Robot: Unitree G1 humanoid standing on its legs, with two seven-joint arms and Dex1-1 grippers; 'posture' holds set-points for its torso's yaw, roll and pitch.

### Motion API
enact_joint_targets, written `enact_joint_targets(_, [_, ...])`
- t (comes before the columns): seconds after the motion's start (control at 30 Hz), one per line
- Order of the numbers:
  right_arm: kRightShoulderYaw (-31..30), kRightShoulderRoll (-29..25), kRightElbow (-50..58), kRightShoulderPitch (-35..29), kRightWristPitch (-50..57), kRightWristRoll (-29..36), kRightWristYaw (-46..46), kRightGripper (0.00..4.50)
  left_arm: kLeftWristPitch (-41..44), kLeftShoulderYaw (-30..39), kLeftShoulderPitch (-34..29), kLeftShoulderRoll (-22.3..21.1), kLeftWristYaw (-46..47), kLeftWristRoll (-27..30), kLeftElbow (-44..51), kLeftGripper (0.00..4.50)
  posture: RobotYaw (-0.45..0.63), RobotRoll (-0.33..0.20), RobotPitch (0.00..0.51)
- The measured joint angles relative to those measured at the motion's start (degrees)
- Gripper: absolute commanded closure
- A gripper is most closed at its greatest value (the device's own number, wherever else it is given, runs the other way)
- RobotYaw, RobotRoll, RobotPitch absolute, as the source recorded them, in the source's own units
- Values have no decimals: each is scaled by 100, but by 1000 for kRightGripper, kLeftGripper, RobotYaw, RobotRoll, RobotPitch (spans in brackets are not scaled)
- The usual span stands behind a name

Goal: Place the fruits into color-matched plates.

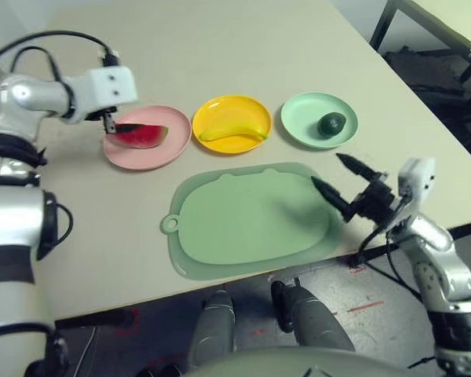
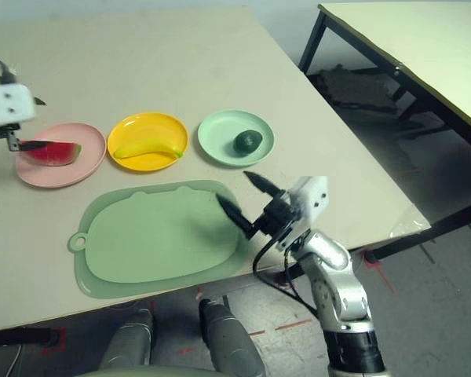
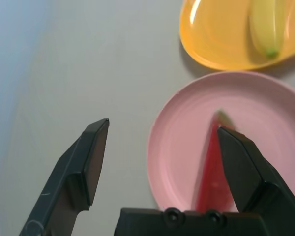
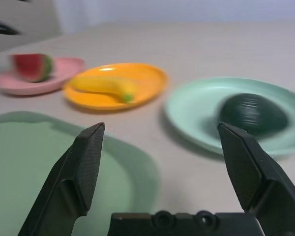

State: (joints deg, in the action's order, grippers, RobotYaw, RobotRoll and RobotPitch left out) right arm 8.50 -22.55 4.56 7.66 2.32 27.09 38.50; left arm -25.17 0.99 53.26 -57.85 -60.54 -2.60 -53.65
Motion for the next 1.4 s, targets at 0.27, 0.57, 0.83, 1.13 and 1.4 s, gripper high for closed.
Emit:
enact_joint_targets(0.27, [498, -53, -850, 161, -476, -5, 217, 0, 2261, 2611, -4283, 464, 1452, 1359, 3766, 28, 12, 0, 190])
enact_joint_targets(0.57, [693, -175, -1308, 99, -1064, -12, 574, 0, 2745, 3238, -5262, 1784, 2575, 1942, 5212, 28, -12, 0, 200])
enact_joint_targets(0.83, [763, -147, -1152, -133, -1177, 208, 806, 0, 2703, 3244, -5492, 2780, 3181, 2258, 5027, 28, -11, 0, 194])
enact_joint_targets(1.13, [933, -159, -1385, -490, -1232, 339, 885, 0, 2442, 3236, -5757, 3033, 3327, 2366, 4864, 28, -22, 0, 195])
enact_joint_targets(1.4, [1173, -301, -2757, -120, -1742, 56, 758, 0, 2085, 3221, -5829, 3249, 3243, 2543, 4425, 28, 0, 0, 188])
